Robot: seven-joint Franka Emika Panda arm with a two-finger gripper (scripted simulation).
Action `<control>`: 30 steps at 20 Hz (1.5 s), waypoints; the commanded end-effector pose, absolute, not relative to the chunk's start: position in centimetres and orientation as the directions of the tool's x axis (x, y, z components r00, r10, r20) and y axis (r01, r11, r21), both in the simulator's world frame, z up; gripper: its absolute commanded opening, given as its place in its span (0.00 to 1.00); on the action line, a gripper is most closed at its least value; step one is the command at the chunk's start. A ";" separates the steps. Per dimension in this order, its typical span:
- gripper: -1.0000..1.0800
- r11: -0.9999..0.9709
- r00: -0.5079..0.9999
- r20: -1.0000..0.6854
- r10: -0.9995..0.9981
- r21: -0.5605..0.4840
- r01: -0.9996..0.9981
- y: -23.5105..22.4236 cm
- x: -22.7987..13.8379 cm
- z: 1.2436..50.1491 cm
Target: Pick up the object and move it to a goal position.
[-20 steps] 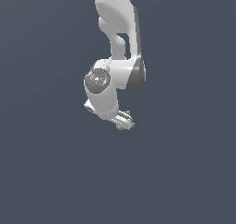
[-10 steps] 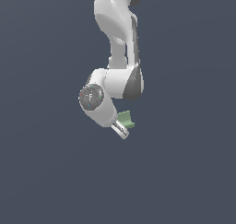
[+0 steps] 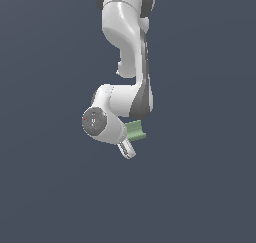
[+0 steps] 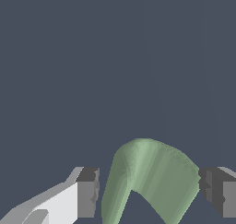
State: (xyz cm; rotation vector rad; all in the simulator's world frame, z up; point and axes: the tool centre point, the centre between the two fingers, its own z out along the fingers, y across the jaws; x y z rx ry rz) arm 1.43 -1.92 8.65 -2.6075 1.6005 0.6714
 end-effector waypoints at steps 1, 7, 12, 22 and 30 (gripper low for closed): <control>0.81 -0.418 0.313 -0.371 -0.875 0.248 -0.874 -1.7 1.5 8.2; 0.81 -0.281 0.144 -0.378 -0.915 0.338 -0.898 -1.0 1.5 7.1; 0.81 -0.196 0.038 -0.371 -0.928 0.398 -0.896 -0.6 1.4 6.5; 0.81 -0.116 -0.062 -0.357 -0.932 0.456 -0.882 -0.1 1.4 5.9; 0.81 -0.117 -0.061 -0.358 -0.932 0.456 -0.883 0.1 1.0 5.4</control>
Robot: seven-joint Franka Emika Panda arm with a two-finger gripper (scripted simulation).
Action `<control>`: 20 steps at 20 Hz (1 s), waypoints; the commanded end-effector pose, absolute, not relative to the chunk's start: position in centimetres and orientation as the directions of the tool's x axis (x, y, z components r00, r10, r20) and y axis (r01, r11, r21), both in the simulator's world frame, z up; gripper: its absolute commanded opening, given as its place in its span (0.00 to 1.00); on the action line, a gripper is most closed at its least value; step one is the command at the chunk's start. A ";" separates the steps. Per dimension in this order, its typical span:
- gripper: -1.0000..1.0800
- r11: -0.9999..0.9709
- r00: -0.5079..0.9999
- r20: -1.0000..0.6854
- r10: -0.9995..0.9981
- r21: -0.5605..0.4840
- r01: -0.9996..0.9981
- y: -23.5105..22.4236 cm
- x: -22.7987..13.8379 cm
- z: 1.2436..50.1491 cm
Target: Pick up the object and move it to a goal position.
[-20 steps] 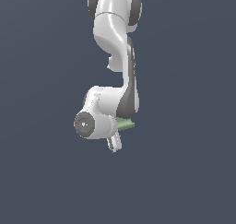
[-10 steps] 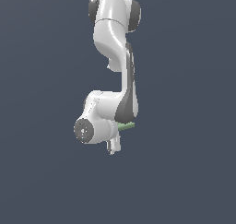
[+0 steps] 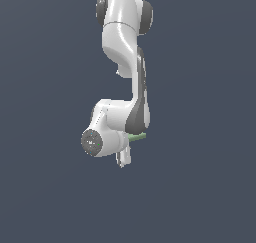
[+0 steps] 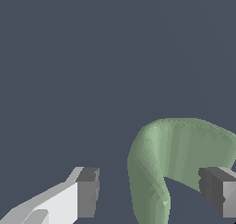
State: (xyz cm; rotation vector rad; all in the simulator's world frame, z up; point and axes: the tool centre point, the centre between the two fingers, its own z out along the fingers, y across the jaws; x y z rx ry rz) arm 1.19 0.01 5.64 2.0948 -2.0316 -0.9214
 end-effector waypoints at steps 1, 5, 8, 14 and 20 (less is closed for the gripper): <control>0.81 -0.116 -0.062 -0.357 -0.932 0.456 -0.882 0.2 0.9 5.1; 0.81 -0.114 -0.064 -0.356 -0.932 0.457 -0.882 0.6 0.3 4.2; 0.81 -0.114 -0.065 -0.356 -0.932 0.458 -0.882 0.8 0.1 3.8; 0.00 -0.114 -0.065 -0.356 -0.932 0.458 -0.882 0.8 0.1 3.8; 0.00 -0.114 -0.065 -0.356 -0.932 0.458 -0.882 0.8 0.1 3.8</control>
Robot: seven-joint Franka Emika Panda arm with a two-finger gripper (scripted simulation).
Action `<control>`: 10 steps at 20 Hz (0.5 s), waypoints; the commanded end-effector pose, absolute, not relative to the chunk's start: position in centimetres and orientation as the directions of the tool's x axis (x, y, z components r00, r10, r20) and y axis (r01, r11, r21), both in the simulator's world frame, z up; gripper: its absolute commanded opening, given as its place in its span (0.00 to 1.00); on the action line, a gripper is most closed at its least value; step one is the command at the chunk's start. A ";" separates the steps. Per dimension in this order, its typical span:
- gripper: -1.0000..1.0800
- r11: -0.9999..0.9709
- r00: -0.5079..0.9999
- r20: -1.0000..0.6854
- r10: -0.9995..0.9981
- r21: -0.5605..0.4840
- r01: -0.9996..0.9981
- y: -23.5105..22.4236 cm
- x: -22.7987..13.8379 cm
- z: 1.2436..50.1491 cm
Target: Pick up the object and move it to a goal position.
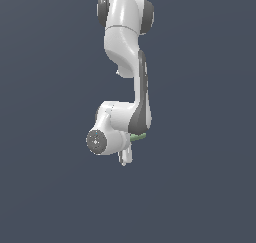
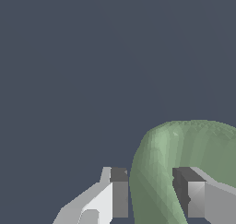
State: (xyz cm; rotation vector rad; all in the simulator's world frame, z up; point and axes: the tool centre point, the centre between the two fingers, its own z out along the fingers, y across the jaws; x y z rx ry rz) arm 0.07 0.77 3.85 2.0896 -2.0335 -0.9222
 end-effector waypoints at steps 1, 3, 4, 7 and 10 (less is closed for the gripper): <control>0.00 -0.114 -0.065 -0.356 -0.932 0.458 -0.882 0.7 0.1 3.8; 0.00 -0.114 -0.065 -0.356 -0.932 0.458 -0.882 0.5 -0.1 3.9; 0.00 -0.114 -0.065 -0.356 -0.932 0.458 -0.882 0.3 -0.2 3.9; 0.00 -0.114 -0.064 -0.356 -0.932 0.457 -0.882 -0.8 -0.6 4.1; 0.00 -0.114 -0.065 -0.357 -0.932 0.458 -0.882 -2.5 -1.4 4.4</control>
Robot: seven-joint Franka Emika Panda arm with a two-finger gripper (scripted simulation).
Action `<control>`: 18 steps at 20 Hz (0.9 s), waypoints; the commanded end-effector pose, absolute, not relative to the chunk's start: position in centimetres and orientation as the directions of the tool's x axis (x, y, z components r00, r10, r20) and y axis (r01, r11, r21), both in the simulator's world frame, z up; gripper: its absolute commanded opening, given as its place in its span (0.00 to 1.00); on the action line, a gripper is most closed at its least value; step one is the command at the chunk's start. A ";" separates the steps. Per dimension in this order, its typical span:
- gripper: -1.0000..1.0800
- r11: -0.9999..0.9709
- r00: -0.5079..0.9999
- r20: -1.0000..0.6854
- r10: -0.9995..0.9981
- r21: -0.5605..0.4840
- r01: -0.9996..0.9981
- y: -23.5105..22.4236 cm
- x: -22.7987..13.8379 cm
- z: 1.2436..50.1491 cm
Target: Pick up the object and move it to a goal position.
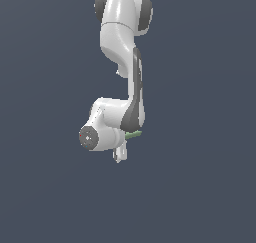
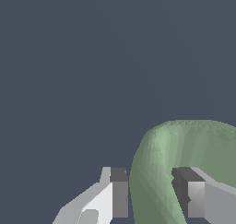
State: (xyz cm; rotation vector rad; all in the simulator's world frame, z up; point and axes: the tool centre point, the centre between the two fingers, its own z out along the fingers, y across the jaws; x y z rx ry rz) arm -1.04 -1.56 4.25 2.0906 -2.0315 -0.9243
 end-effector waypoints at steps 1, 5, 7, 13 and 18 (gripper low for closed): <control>0.00 -0.114 -0.065 -0.357 -0.932 0.458 -0.882 -3.3 -1.8 4.6; 0.00 -0.114 -0.066 -0.358 -0.931 0.458 -0.882 -7.3 -3.6 5.3; 0.00 -0.114 -0.066 -0.359 -0.931 0.458 -0.882 -9.6 -4.5 5.7; 0.00 -0.114 -0.067 -0.360 -0.931 0.459 -0.881 -16.2 -7.4 6.8; 0.00 -0.113 -0.067 -0.359 -0.931 0.459 -0.881 -21.2 -9.4 7.7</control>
